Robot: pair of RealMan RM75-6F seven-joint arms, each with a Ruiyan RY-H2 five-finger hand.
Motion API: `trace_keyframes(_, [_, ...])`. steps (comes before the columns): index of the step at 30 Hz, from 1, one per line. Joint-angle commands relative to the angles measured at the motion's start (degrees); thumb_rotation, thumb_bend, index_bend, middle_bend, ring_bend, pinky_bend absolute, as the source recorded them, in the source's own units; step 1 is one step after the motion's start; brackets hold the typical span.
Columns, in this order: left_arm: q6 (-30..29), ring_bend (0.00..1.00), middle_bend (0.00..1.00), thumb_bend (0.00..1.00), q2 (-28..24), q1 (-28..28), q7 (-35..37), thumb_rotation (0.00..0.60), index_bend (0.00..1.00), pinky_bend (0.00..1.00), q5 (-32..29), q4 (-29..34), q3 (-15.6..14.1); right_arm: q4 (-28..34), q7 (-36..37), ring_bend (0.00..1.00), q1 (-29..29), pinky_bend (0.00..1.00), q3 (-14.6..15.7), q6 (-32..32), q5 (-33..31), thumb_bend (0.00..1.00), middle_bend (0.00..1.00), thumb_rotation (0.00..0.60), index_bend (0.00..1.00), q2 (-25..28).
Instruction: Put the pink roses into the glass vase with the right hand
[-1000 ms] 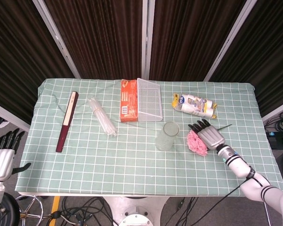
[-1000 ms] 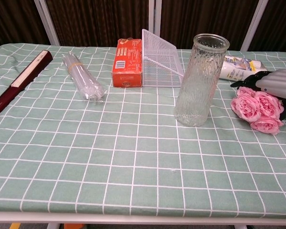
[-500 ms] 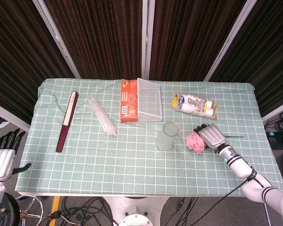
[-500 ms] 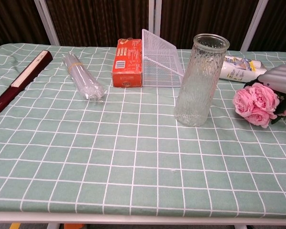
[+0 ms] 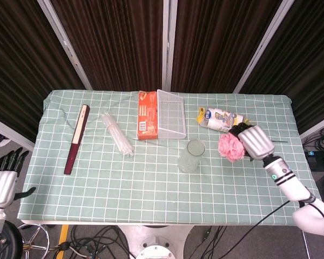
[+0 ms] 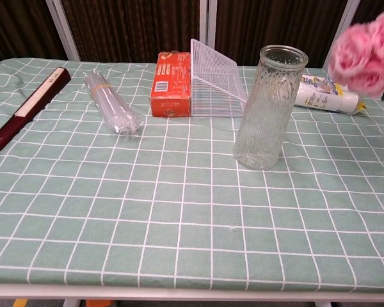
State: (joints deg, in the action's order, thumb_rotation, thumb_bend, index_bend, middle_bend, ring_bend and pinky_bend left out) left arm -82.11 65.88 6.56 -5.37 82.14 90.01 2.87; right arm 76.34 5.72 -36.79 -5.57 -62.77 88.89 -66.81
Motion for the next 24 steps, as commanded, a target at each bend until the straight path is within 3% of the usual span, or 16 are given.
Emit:
trace_keyframes(1, [0.34, 0.00, 0.00, 0.00, -0.17, 0.10, -0.55, 0.600, 0.07, 0.10, -0.50, 0.53, 0.12, 13.34, 1.71, 0.30, 1.06, 0.62, -7.05, -4.36, -5.42, 0.33, 0.34, 0.600, 0.39, 12.53])
trace_keyframes(6, [0.50, 0.00, 0.00, 0.00, -0.36, 0.25, -1.54, 0.600, 0.07, 0.10, -1.29, 1.62, 0.52, 21.27, 6.62, 0.29, 0.67, 0.61, -12.52, -6.81, -7.90, 0.32, 0.34, 0.600, 0.39, 18.13])
trace_keyframes(12, [0.98, 0.00, 0.00, 0.00, -0.62, 0.34, -2.20, 0.600, 0.07, 0.10, -1.76, 2.16, 0.45, 25.84, 18.64, 0.29, -0.33, 0.59, -17.25, -13.30, -6.31, 0.31, 0.32, 0.600, 0.38, 14.46])
trace_keyframes(19, [1.37, 0.00, 0.00, 0.00, -0.79, 0.18, -1.35, 0.600, 0.07, 0.10, -2.47, 1.69, 0.45, 28.63, 31.18, 0.28, -1.74, 0.58, -18.85, -18.83, -4.67, 0.31, 0.32, 0.600, 0.38, 4.83])
trace_keyframes(24, [1.33, 0.00, 0.00, 0.00, -0.79, 0.05, -0.72, 0.600, 0.07, 0.10, -2.51, 1.36, 0.42, 31.78, 36.81, 0.28, -1.81, 0.58, -17.82, -17.21, -5.85, 0.31, 0.32, 0.600, 0.38, 2.00])
